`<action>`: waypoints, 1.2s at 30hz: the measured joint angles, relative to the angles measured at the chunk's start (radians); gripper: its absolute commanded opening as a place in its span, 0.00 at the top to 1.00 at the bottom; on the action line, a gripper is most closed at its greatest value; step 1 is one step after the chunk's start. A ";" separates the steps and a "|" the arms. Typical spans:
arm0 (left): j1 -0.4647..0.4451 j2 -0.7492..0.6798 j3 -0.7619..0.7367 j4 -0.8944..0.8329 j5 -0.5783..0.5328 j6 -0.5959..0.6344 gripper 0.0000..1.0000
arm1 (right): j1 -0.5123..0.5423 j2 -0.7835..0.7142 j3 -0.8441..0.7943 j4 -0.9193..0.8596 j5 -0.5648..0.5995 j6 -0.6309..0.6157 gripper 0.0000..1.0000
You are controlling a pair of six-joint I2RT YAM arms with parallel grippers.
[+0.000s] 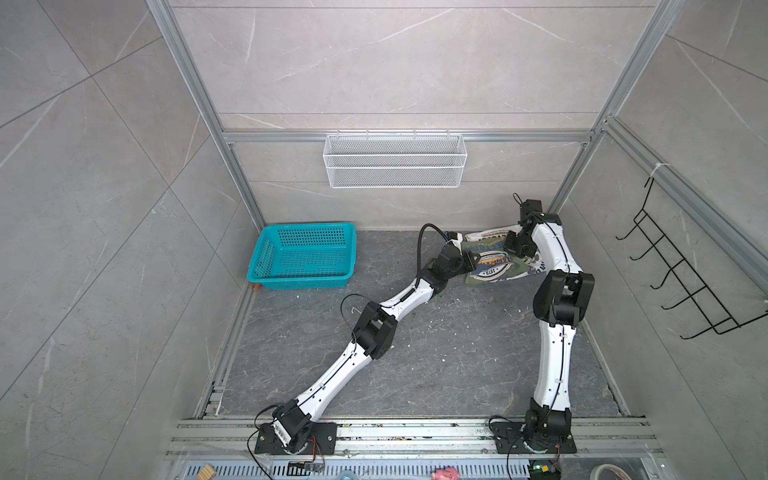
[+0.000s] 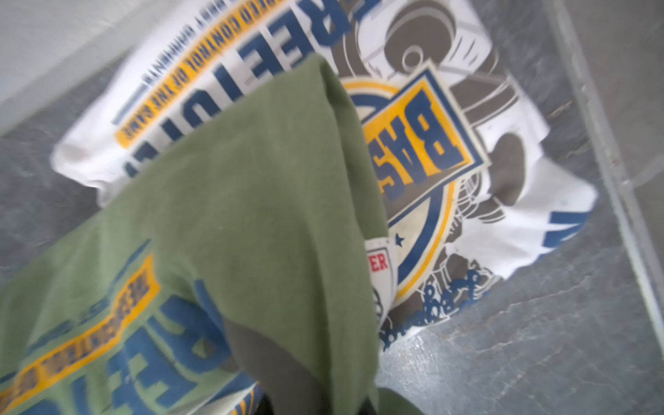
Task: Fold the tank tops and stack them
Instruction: 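Lower the green tank top onto the white T-shirt with both grippers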
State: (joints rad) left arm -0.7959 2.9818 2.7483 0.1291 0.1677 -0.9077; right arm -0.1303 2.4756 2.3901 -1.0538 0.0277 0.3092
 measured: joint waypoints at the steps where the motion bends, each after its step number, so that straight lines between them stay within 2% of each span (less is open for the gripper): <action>1: 0.000 0.000 0.000 -0.010 0.000 0.000 1.00 | 0.000 0.016 0.007 -0.010 -0.004 0.010 0.92; 7: 0.008 -0.018 -0.115 -0.021 0.012 0.000 1.00 | 0.000 0.088 0.024 -0.057 -0.039 0.043 0.94; 13: 0.027 -0.167 -0.340 -0.047 0.030 0.017 1.00 | 0.034 -0.010 -0.171 -0.003 -0.068 0.066 0.94; 21: 0.061 -0.499 -0.839 -0.027 0.037 0.058 1.00 | 0.143 -0.227 -0.554 0.131 -0.137 0.100 0.94; 27: 0.071 -0.750 -1.182 -0.008 0.032 0.087 1.00 | 0.230 -0.382 -0.785 0.210 -0.192 0.127 0.94; 31: 0.070 -0.840 -1.247 -0.013 0.034 0.093 1.00 | 0.242 -0.471 -0.837 0.215 -0.214 0.137 0.95; 36: 0.070 -0.857 -1.184 -0.040 0.043 0.094 1.00 | 0.224 -0.520 -0.758 0.195 -0.211 0.136 0.95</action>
State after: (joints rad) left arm -0.7258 2.1246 1.5646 0.0887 0.2104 -0.8139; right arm 0.0933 1.9556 1.6321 -0.8589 -0.1837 0.4454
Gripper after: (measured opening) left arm 0.110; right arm 0.132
